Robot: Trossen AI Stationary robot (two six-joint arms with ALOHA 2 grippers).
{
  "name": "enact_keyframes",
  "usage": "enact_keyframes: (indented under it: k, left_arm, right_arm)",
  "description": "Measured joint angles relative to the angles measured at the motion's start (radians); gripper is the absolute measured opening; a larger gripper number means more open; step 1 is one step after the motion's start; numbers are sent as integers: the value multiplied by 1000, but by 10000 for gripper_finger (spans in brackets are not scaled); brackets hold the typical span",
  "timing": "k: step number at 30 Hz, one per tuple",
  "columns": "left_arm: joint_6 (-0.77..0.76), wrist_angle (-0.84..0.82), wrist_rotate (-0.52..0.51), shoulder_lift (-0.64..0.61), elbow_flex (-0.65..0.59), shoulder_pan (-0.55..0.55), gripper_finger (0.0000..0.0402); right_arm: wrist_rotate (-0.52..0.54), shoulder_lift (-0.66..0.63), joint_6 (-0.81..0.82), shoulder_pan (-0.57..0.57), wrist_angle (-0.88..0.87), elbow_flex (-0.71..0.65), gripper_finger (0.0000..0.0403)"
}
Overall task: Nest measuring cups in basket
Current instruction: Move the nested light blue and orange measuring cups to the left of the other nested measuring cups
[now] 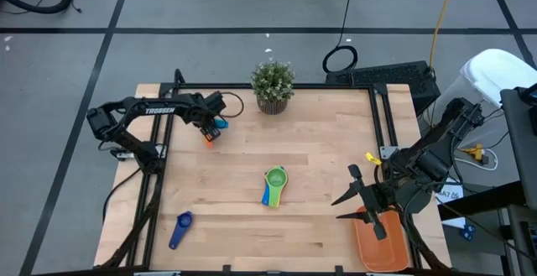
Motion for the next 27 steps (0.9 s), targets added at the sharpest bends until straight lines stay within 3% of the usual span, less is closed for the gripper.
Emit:
enact_keyframes:
  k: [10,27]
  left_arm:
    - [-28,-8,30,-2,-3,-47,179]
    - [-136,5,105,-2,-3,-298,179]
  right_arm:
    - [0,0,-29,-28,9,0,144]
    - [-3,0,-105,-35,55,-1,144]
